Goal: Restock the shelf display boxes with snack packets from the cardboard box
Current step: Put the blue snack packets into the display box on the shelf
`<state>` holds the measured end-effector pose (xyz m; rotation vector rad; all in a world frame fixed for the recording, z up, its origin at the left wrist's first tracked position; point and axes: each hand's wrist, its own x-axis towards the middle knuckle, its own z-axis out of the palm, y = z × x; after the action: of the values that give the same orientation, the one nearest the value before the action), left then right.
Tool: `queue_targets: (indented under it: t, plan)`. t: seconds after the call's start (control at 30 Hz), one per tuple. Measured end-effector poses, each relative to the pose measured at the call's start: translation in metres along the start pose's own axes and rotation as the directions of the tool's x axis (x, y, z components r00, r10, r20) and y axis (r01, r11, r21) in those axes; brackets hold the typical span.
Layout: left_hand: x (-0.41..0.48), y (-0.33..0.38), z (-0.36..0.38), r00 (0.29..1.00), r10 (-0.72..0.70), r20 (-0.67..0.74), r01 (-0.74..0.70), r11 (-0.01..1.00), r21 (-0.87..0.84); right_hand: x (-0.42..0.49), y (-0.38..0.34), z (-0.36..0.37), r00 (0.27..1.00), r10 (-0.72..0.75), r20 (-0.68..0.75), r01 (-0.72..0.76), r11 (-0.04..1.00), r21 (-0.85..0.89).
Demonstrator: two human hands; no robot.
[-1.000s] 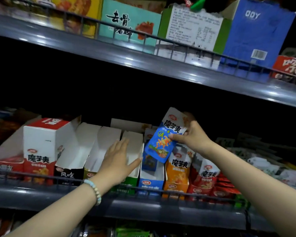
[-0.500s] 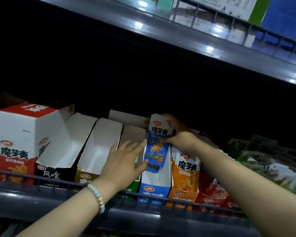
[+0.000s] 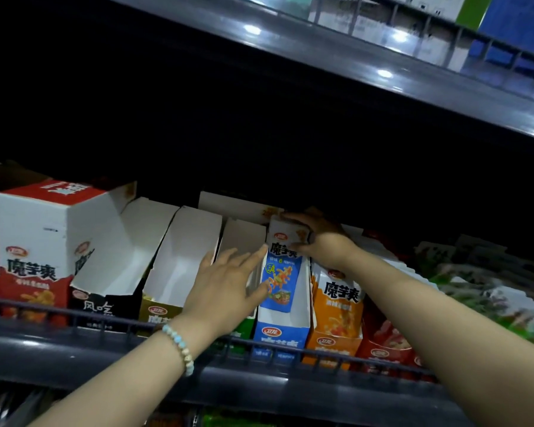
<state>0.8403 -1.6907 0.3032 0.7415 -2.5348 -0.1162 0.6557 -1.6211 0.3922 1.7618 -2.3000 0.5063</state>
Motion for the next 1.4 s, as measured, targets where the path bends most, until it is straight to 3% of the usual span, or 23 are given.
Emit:
queue_targets:
  t: [0.27, 0.5, 0.63, 0.77, 0.9, 1.03, 1.23, 1.4]
  plan:
    - [-0.033, 0.007, -0.021, 0.998, -0.031, 0.061, 0.033, 0.999, -0.027, -0.05, -0.024, -0.035, 1.0, 0.03, -0.01, -0.029, 0.995, 0.095]
    - [-0.116, 0.036, -0.034, 1.0, -0.014, 0.008, 0.015, 0.992, -0.123, -0.147, -0.051, -0.037, 0.997, -0.078, -0.03, 0.082, 0.976, 0.201]
    - [-0.17, 0.04, -0.009, 0.998, -0.012, 0.062, 0.019, 0.993, -0.119, -0.214, -0.058, -0.006, 0.996, -0.063, 0.061, 0.044, 0.961, 0.272]
    - [-0.225, 0.034, 0.029, 0.971, -0.069, 0.23, 0.105, 0.983, -0.151, -0.274, -0.059, 0.047, 0.975, -0.018, 0.223, -0.058, 0.942, 0.33]
    - [-0.278, 0.022, 0.066, 0.905, -0.136, 0.404, 0.191, 0.977, -0.099, -0.318, -0.061, 0.109, 0.916, 0.049, 0.399, -0.202, 0.915, 0.35]
    - [-0.324, 0.006, 0.1, 0.848, -0.203, 0.49, 0.27, 0.961, -0.068, -0.355, -0.07, 0.173, 0.823, 0.135, 0.552, -0.418, 0.802, 0.426]
    - [-0.375, -0.025, 0.13, 0.799, -0.291, 0.525, 0.342, 0.94, 0.002, -0.399, -0.086, 0.258, 0.665, 0.211, 0.717, -0.644, 0.647, 0.407]
    - [-0.405, -0.054, 0.146, 0.758, -0.365, 0.54, 0.412, 0.91, 0.036, -0.432, -0.096, 0.317, 0.49, 0.263, 0.831, -0.818, 0.467, 0.335]
